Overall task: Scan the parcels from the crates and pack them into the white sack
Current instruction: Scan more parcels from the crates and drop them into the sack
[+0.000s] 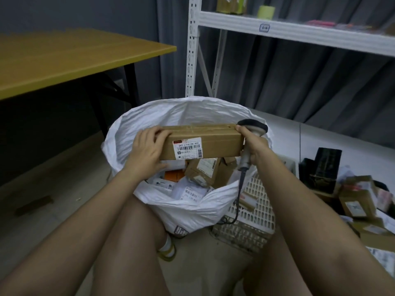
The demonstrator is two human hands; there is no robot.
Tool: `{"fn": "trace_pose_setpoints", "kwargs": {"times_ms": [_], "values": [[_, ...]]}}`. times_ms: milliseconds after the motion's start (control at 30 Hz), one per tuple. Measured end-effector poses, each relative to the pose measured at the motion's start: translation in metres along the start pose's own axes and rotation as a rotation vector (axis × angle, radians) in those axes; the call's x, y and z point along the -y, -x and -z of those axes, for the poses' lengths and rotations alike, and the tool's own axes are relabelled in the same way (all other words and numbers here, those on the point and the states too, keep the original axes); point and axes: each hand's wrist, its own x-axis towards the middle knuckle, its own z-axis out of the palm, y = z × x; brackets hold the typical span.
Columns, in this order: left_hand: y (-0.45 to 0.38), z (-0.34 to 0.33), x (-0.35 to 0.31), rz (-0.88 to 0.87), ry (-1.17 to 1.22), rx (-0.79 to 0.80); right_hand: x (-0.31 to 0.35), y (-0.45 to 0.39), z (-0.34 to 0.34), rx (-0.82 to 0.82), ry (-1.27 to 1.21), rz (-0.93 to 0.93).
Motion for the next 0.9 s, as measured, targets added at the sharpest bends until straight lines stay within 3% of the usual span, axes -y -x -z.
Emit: {"fn": "trace_pose_setpoints", "kwargs": {"times_ms": [133,267,333,467,567,733,900], "values": [[-0.008,-0.003,0.000,0.012,0.010,0.002,0.000,0.000,-0.002,0.021,-0.031,0.026],[-0.022,-0.005,-0.004,0.114,0.075,0.055,-0.004,-0.007,-0.002,-0.135,0.062,0.282],[-0.031,-0.008,-0.005,0.199,0.117,0.099,-0.005,-0.004,-0.002,-0.040,0.088,0.366],[-0.050,-0.016,-0.007,0.279,0.178,0.196,-0.017,0.015,0.001,0.322,0.309,0.381],[-0.060,-0.020,-0.010,0.341,0.250,0.188,-0.030,0.028,0.004,0.432,0.304,0.368],[-0.066,-0.024,-0.011,0.344,0.299,0.167,-0.037,0.044,0.015,0.435,0.344,0.413],[-0.066,-0.029,-0.016,0.336,0.300,0.151,-0.041,0.047,0.020,0.304,0.407,0.417]]}}
